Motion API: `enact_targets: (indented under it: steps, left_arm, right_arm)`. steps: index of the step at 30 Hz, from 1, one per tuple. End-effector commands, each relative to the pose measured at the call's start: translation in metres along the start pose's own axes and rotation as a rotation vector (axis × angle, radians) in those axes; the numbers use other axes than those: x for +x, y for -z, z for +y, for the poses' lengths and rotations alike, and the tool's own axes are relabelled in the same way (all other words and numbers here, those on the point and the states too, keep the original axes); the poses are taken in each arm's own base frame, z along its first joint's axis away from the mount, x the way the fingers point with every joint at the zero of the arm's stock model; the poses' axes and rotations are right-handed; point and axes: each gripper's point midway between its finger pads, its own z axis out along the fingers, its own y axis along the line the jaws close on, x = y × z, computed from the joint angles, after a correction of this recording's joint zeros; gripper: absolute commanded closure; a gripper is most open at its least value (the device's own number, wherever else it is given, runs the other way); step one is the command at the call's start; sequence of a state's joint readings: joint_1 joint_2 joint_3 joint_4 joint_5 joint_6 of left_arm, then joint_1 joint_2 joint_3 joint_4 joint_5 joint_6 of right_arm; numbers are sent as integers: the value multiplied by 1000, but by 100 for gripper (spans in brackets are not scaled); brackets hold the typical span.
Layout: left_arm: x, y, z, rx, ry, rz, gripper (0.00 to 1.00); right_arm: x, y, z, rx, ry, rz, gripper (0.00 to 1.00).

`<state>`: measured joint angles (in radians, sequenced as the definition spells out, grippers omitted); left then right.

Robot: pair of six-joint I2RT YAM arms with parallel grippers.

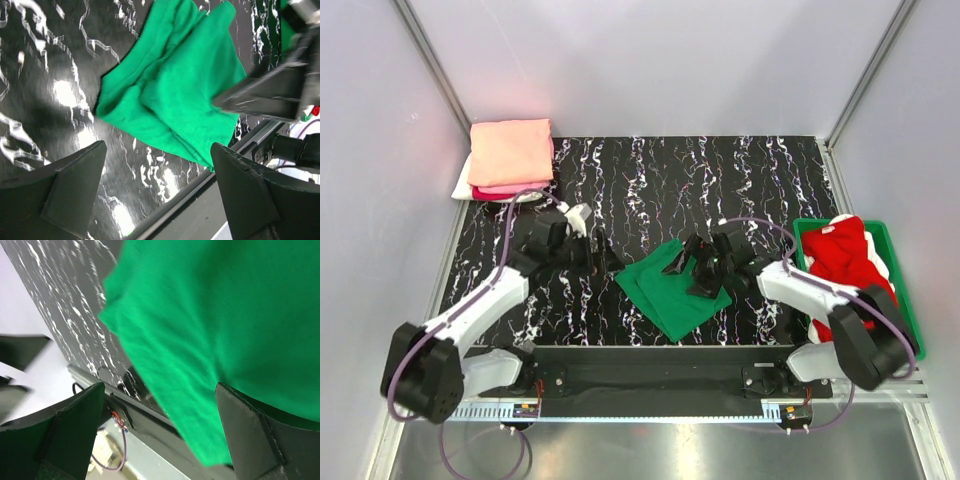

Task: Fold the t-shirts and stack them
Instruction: Fold the tshirt

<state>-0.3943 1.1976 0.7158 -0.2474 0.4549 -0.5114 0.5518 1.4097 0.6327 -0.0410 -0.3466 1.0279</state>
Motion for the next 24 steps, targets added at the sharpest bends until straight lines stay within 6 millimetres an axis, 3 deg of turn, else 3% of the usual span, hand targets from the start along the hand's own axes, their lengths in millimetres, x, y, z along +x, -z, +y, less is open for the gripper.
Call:
enact_targets:
  steps: [1, 2, 6, 12, 15, 24]
  left_arm:
    - [9, 11, -4, -33, 10, -47, 12]
    - [9, 13, -11, -17, 13, -69, 15]
    - [16, 0, -33, 7, 54, -96, 20]
    - [27, -29, -43, 10, 133, -83, 26]
    - [32, -46, -37, -17, 168, -51, 28]
    - [32, -78, -31, -41, 195, -28, 34]
  right_arm:
    - [-23, 39, 24, 45, 57, -134, 1]
    - [-35, 48, 38, 31, 124, -183, 0]
    - [-71, 63, 43, 53, 195, -254, 0]
    - [-121, 56, 15, 72, 194, -259, 7]
    - [-133, 41, -2, 93, 180, -212, 12]
    - [-138, 11, -5, 50, 194, -133, 24]
